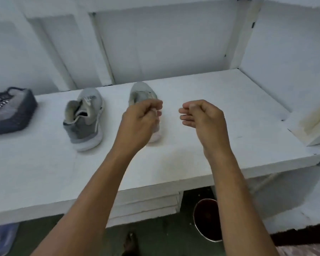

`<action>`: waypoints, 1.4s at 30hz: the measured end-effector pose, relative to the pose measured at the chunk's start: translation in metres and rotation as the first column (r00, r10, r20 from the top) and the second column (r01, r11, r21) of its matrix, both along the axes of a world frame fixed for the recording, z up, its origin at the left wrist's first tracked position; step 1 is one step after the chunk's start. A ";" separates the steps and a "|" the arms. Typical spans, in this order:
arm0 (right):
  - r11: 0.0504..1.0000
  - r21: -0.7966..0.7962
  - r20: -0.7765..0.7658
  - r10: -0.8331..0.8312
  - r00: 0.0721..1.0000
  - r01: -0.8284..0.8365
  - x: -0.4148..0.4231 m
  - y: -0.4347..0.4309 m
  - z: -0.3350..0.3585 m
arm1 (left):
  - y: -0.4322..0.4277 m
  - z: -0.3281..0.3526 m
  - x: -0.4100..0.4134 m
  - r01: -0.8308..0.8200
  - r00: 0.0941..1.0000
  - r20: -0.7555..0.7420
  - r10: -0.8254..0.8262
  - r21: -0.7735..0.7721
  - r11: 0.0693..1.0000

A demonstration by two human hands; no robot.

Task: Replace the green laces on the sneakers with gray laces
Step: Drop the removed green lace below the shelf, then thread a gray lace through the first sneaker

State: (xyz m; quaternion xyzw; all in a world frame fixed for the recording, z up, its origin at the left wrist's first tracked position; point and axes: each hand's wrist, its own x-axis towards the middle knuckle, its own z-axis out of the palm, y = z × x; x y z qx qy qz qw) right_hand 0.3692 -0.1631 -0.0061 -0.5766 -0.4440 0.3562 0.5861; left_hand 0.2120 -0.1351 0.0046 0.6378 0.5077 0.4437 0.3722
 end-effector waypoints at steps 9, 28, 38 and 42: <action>0.947 0.052 0.037 0.315 0.948 -0.316 -0.165 0.076 0.034 | 0.039 0.030 -0.175 -0.291 0.952 0.105 0.288 0.019 0.956; 0.876 -0.175 0.227 0.481 0.847 -0.450 -0.411 0.180 0.001 | 0.176 0.001 -0.479 -0.304 0.526 -0.846 0.090 -0.088 0.949; 0.893 -0.139 0.352 0.449 0.822 -0.428 -0.441 0.189 0.005 | 0.216 -0.007 -0.500 -0.165 0.469 -0.882 0.042 -0.042 0.985; 0.880 0.007 0.461 0.419 0.782 -0.475 -0.451 0.186 0.017 | 0.208 0.014 -0.493 -0.173 0.640 -0.728 0.245 0.174 0.969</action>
